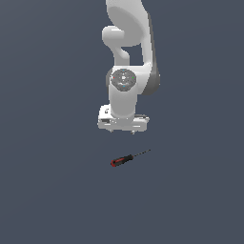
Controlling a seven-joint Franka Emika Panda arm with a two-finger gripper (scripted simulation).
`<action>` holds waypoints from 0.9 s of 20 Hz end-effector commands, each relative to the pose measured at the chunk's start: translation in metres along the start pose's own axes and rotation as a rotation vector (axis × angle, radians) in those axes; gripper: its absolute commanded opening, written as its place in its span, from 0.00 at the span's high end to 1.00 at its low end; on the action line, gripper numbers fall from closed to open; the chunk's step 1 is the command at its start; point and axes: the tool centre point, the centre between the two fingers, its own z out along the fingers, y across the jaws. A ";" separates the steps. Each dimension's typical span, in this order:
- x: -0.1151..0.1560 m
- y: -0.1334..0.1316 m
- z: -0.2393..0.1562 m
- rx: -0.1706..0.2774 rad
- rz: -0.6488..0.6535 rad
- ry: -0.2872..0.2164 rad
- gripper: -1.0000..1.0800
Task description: Pick up the object and move it to a goal position.
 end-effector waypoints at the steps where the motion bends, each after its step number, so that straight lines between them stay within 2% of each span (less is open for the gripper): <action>1: 0.003 -0.002 0.002 0.002 0.035 0.002 0.04; 18: 0.031 -0.020 0.025 0.025 0.445 0.026 0.04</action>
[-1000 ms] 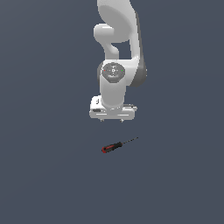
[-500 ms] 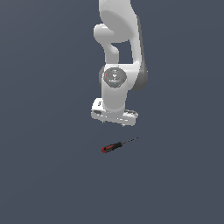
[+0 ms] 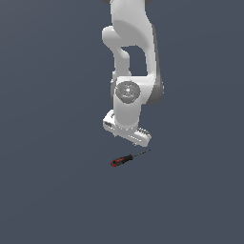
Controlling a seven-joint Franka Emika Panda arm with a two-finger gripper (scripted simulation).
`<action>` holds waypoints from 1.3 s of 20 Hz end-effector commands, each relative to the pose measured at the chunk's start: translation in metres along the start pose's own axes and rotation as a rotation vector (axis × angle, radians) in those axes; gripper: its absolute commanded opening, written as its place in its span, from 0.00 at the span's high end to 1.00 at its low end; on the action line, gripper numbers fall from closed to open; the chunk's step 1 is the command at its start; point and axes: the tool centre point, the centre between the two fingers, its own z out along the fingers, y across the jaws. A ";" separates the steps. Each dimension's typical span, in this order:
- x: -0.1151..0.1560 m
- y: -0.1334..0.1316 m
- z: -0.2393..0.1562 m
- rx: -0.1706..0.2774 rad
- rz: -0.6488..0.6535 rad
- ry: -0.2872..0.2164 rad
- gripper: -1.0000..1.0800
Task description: Pick up the object and move it to a goal position.
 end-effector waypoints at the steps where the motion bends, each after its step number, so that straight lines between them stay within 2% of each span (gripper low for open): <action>1: 0.003 -0.005 0.004 0.004 0.068 0.004 0.04; 17: 0.020 -0.032 0.030 0.028 0.489 0.030 0.04; 26: 0.026 -0.043 0.040 0.040 0.649 0.040 0.04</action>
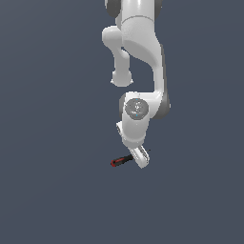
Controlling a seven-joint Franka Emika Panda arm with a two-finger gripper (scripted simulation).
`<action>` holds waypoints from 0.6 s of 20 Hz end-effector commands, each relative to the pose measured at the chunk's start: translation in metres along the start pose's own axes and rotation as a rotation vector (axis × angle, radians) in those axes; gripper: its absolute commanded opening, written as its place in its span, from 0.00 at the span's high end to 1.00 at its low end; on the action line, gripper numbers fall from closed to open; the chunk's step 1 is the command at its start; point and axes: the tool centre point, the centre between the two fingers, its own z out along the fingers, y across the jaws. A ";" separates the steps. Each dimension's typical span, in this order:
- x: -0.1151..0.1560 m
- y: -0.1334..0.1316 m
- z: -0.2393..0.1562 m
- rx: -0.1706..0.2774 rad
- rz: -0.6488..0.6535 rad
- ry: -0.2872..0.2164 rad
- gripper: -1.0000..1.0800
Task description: Pick up the object and move it to a goal position.
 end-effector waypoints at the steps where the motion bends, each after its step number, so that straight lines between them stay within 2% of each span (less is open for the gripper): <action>1: 0.000 -0.002 0.002 0.003 0.034 0.002 0.04; 12: -0.001 -0.005 0.006 0.006 0.072 0.004 0.04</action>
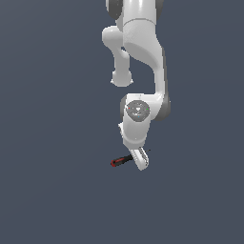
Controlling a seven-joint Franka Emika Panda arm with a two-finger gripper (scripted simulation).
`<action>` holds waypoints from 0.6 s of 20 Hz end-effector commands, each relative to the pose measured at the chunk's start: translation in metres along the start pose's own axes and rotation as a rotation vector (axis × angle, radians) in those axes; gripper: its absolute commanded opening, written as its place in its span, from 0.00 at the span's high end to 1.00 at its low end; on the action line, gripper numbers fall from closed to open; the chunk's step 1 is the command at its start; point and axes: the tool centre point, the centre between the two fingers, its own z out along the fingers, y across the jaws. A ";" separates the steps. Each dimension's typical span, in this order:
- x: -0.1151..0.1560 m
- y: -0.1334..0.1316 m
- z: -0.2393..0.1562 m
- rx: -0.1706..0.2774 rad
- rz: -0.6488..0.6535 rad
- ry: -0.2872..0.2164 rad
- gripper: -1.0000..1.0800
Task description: Pick up the object and move it to a goal position.
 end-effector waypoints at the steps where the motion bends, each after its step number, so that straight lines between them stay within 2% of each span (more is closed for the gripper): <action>1: 0.000 0.000 0.003 0.000 0.000 0.000 0.04; 12: 0.000 0.001 0.048 0.000 0.005 0.000 0.04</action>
